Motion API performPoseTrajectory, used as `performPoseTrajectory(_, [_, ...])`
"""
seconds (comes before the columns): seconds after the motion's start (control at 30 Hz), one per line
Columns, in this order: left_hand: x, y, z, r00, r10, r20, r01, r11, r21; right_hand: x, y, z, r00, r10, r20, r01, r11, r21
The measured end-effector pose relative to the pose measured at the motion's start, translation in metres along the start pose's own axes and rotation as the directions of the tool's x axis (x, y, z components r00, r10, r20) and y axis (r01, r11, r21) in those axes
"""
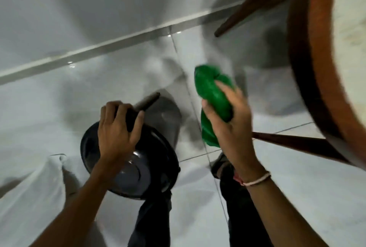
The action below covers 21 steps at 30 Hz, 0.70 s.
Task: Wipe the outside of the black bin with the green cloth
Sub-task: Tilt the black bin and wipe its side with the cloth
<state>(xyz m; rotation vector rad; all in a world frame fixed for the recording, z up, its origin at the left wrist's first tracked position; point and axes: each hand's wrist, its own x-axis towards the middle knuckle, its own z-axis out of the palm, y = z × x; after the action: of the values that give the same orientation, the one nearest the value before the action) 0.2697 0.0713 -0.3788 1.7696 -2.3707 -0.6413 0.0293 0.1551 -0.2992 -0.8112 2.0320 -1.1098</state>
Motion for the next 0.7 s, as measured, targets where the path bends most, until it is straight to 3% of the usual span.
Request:
performPoseTrajectory(0.07, [-0.019,-0.029,-0.014,0.999,-0.006,-0.05,0.003,0.998,-0.058,-0.008,0.022,0.049,0.979,0.156,0.134,-0.167,0.983,0.074])
performPoseTrajectory(0.1, [-0.026,-0.039,-0.018,0.998,-0.021,-0.057,0.016,0.997,-0.082,-0.012,0.031,0.071,0.966,0.166,0.199,-0.184,0.98,0.076])
performPoseTrajectory(0.27, [-0.02,-0.067,-0.028,1.0,-0.016,-0.024,0.013,0.992,-0.128,-0.038,0.049,0.15,0.882,0.021,0.471,-0.04,0.999,0.029])
performPoseTrajectory(0.4, [0.002,-0.069,-0.029,0.999,0.037,-0.005,-0.037,0.991,-0.128,-0.035,0.054,0.161,0.886,0.113,0.449,-0.146,0.989,0.039])
performPoseTrajectory(0.6, [0.025,-0.069,-0.028,0.997,0.067,-0.036,-0.072,0.987,-0.144,-0.007,0.065,0.173,0.89,-0.029,0.455,0.082,0.992,-0.096])
performPoseTrajectory(0.7, [0.025,-0.077,-0.026,0.995,0.072,-0.064,-0.082,0.981,-0.177,0.026,0.104,0.188,0.925,0.178,0.336,-0.146,0.982,-0.12])
